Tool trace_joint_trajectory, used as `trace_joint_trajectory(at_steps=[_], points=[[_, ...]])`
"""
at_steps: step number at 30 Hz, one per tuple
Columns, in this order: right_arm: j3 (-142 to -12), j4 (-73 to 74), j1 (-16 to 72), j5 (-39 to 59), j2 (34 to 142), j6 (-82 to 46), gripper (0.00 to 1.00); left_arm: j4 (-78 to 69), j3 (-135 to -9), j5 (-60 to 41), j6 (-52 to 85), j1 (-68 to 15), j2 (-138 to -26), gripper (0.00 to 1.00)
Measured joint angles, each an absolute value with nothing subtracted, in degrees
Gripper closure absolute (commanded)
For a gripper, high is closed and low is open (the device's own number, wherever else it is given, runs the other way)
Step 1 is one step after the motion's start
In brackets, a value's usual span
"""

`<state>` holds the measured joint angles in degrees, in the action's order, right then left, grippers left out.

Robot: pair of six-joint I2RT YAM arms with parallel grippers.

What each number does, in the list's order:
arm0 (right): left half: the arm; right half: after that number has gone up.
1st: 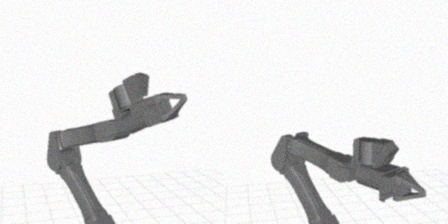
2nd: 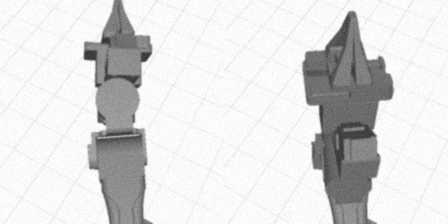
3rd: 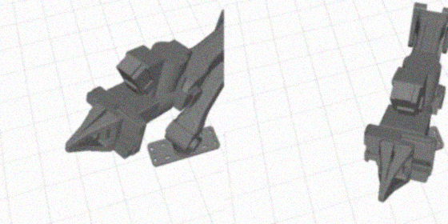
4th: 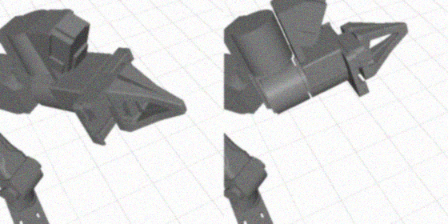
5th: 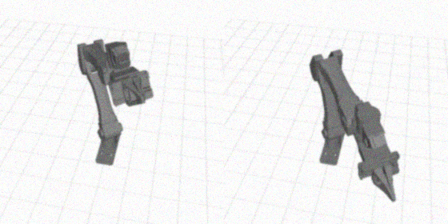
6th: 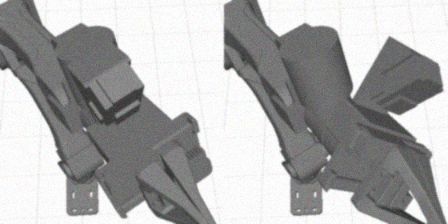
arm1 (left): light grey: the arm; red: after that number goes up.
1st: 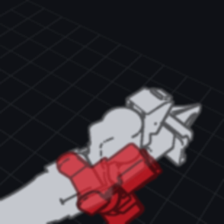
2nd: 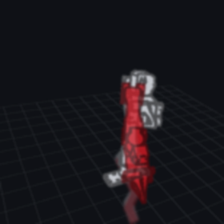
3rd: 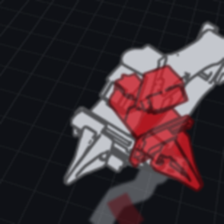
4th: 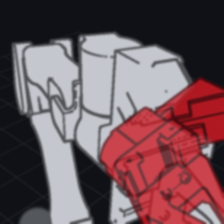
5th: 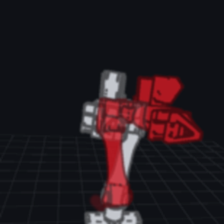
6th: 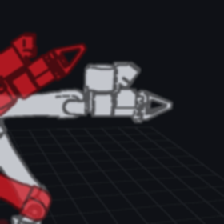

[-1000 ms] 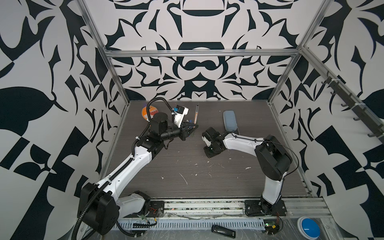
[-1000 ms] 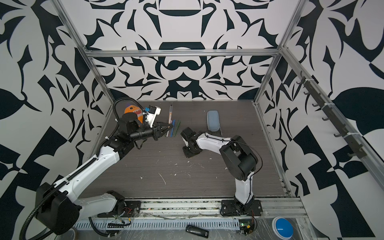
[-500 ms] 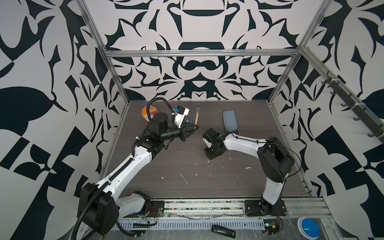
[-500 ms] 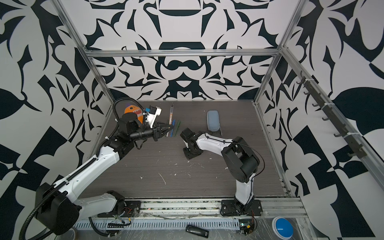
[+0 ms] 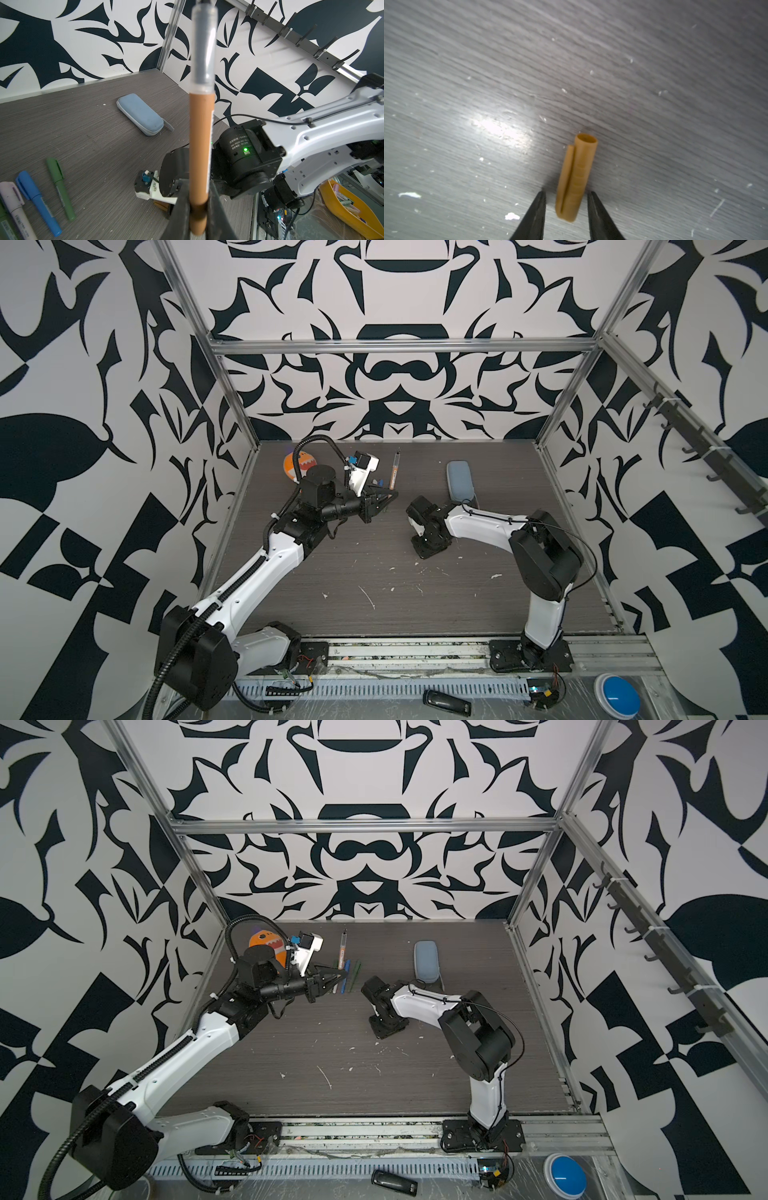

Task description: Insert the pens into the pen caps

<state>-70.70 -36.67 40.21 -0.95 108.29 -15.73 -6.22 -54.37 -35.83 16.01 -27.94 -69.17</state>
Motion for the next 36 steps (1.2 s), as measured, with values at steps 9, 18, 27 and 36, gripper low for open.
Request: trace_joint_trajectory(at_steps=[9,18,27,36], points=[[-75.0,-37.1,37.6,-1.6,111.4,-15.0,0.65,-6.2,-54.4,-35.8,15.6,-27.9,-69.2,0.99],[-77.1,-40.1,37.7,-2.7,111.8,-14.4,0.59,-6.1,-54.4,-35.8,15.1,-27.9,-69.2,0.99],[-74.0,-38.9,37.3,-2.3,110.7,-14.4,0.59,-6.0,-54.4,-35.8,15.1,-28.0,-69.2,0.99],[-74.0,-39.8,34.4,-1.6,110.6,-14.2,0.61,-5.8,-54.4,-35.8,15.1,-28.0,-69.2,0.99]])
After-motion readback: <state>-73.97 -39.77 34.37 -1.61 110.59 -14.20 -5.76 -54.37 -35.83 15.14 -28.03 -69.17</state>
